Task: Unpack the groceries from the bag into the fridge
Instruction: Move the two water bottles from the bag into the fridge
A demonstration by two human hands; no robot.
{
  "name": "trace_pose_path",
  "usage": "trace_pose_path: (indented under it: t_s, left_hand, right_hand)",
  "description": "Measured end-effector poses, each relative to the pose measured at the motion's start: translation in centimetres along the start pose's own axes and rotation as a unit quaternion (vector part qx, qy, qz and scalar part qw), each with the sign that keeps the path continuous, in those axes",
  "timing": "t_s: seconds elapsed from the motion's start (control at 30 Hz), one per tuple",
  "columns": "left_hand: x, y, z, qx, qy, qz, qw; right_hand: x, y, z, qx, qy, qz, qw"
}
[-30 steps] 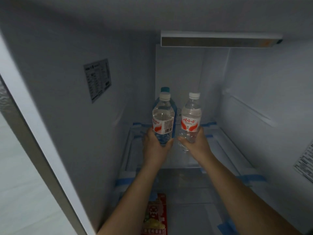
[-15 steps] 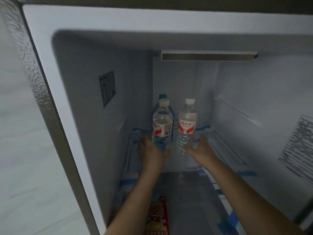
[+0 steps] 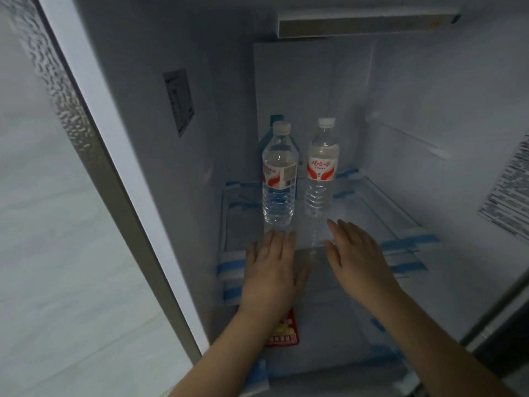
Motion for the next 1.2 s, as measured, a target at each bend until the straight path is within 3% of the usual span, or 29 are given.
trace_pose_path:
  t_s: [0.1, 0.53, 0.73, 1.2]
  left_hand:
    - [1.8, -0.2, -0.1, -0.041, -0.04, 0.005, 0.998]
    - [5.9, 0.6, -1.1, -0.039, -0.063, 0.001, 0.997]
    - [7.9, 0.1, -2.9, -0.033, -0.067, 0.038, 0.996]
    - [16.4, -1.4, -15.3, -0.037, -0.082, 0.152, 0.984]
  right_hand:
    - [1.6, -0.1, 0.7, 0.036, 0.01, -0.002, 0.999]
    - [7.5, -0.4, 1.4, 0.102, 0.022, 0.037, 0.994]
    - [11.0, 0.2, 0.1, 0.1, 0.001, 0.057, 0.993]
    - [24.6, 4.4, -7.2, 0.069, -0.038, 0.09, 0.993]
Point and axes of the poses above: each hand's wrist, its own x-axis away from the middle knuckle, its own y-axis out of the back of the hand, z = x × y, the point moved 7 cm from there along -x, towards the middle knuckle, and after that the axes turned 4 degrees about -z, right-handed, at the moved point
